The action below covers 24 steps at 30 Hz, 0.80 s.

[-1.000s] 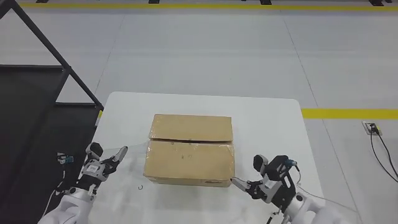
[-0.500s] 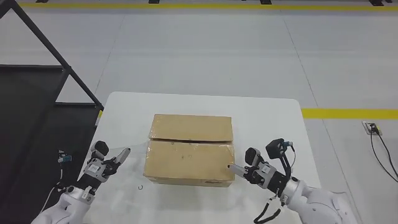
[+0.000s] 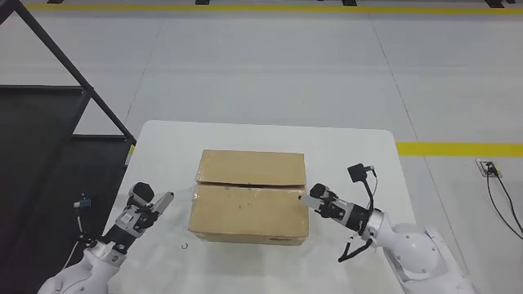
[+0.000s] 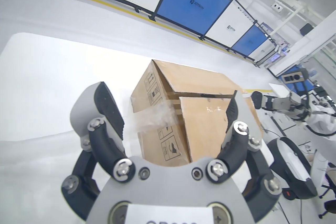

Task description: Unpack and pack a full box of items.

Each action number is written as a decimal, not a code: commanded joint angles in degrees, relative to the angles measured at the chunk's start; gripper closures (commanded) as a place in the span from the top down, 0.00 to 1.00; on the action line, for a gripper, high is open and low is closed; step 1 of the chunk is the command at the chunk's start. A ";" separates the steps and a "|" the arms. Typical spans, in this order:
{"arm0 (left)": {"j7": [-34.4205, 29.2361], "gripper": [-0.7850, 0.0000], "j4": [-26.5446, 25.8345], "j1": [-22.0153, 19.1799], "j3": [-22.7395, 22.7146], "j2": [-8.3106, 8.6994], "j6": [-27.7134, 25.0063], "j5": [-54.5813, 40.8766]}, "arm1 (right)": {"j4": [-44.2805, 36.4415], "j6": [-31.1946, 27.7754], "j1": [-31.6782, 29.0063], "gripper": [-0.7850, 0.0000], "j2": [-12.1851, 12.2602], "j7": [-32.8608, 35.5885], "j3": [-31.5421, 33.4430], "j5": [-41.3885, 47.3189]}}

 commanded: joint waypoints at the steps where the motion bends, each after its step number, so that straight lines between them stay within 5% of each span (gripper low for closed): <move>1: -1.20 1.00 0.08 0.20 -0.50 0.14 -0.79 -1.08 | 1.80 -0.20 1.40 1.00 -0.01 0.71 -0.33 0.51; 13: -1.20 1.00 0.08 0.20 -0.50 0.14 -0.79 -1.08 | 4.68 -8.94 3.60 1.00 0.50 10.57 -0.67 12.88; 24: -0.75 1.00 -1.43 -0.66 1.52 -0.05 5.07 -0.11 | -4.60 -15.93 -2.52 1.00 3.06 25.17 2.99 21.52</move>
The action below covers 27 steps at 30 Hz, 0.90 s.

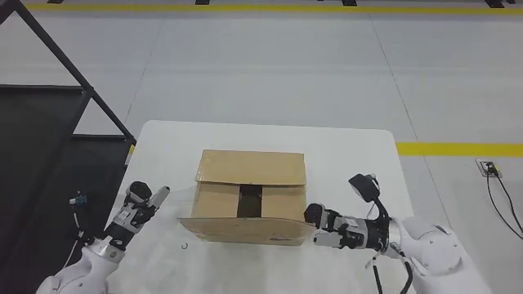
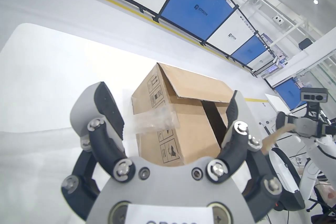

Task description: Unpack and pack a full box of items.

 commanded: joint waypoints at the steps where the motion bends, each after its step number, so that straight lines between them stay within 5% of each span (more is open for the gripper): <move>1: -0.97 1.00 -0.36 0.12 0.60 0.12 -1.72 1.28 | -2.83 1.05 -1.29 1.00 0.67 0.63 0.05 -0.96; 15: -16.98 1.00 2.11 1.78 -0.34 2.42 -21.68 4.91 | -5.26 0.73 -3.50 1.00 5.06 0.31 -5.15 -11.58; 27: -14.56 1.00 3.97 1.26 2.90 2.85 -19.74 15.13 | 1.45 4.85 1.74 1.00 4.94 -1.94 -7.28 3.69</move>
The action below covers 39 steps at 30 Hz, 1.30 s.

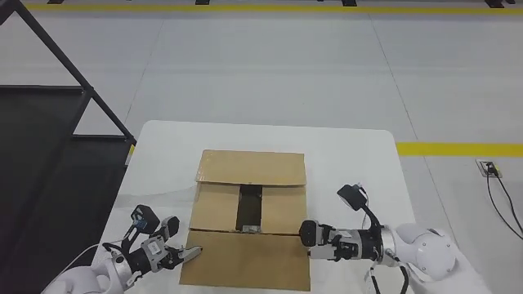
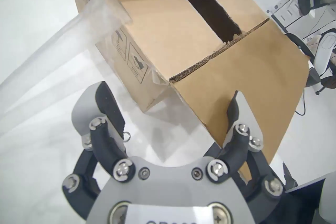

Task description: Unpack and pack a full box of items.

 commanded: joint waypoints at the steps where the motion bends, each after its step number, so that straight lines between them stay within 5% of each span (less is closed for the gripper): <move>1: 0.31 1.00 0.36 -0.19 0.32 0.06 0.82 0.66 | -0.06 -0.08 -0.07 1.00 0.01 0.04 0.02 -0.15; 9: 0.31 1.00 0.36 -0.22 0.34 0.08 0.95 0.90 | -0.12 0.38 -0.19 1.00 -0.04 -0.35 -0.19 0.37; 17: 0.31 1.00 0.36 -0.22 0.34 0.08 0.95 0.90 | 5.78 18.21 7.69 1.00 -2.09 -13.95 -6.74 0.03; 24: 0.31 1.00 0.36 -0.22 0.34 0.08 0.95 0.90 | 7.60 25.59 11.71 1.00 -3.38 -20.84 -10.73 -4.84; 31: 0.31 1.00 0.36 -0.22 0.34 0.08 0.95 0.90 | 9.61 30.06 14.87 1.00 -4.56 -25.79 -12.72 -5.69; 39: 0.31 1.00 0.36 -0.22 0.34 0.08 0.95 0.90 | 8.50 28.31 17.74 1.00 -5.94 -32.83 -14.05 -7.05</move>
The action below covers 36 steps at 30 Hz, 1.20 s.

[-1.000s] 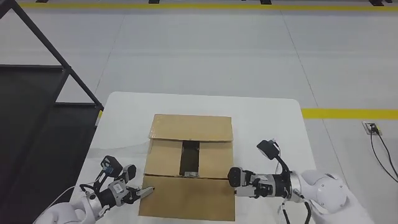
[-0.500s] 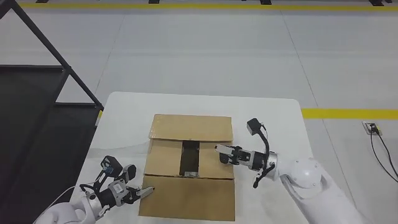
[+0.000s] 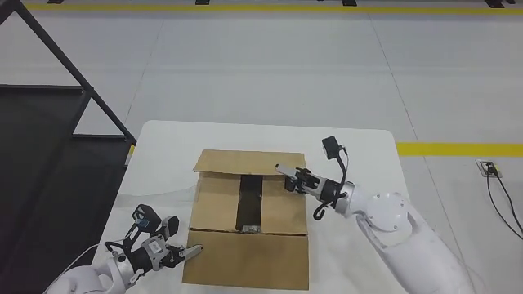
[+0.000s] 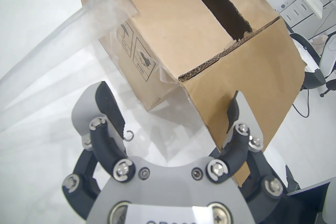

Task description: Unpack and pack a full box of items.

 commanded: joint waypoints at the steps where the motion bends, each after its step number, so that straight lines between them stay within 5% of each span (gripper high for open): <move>1: 0.00 1.00 0.00 0.00 0.00 0.00 0.00 0.00 | -0.90 -0.03 0.49 1.00 -0.31 -2.59 -0.42 -1.27; 8: 0.00 1.00 0.00 0.00 0.00 0.00 0.00 0.00 | 1.15 2.60 6.12 1.00 -2.34 -9.28 -3.82 -4.75; 13: 0.00 1.00 0.00 0.00 0.00 0.00 0.00 0.00 | 6.77 -1.67 10.43 1.00 -3.72 -9.62 -6.22 -7.03; 27: 1.05 1.00 -0.63 0.14 0.43 0.04 0.23 0.15 | 7.45 0.70 9.56 1.00 -3.93 -11.59 -6.21 -7.84; 36: 0.87 1.00 -1.49 0.35 2.24 0.42 1.16 3.12 | 17.39 1.54 16.21 1.00 -8.19 -21.36 -10.94 -6.44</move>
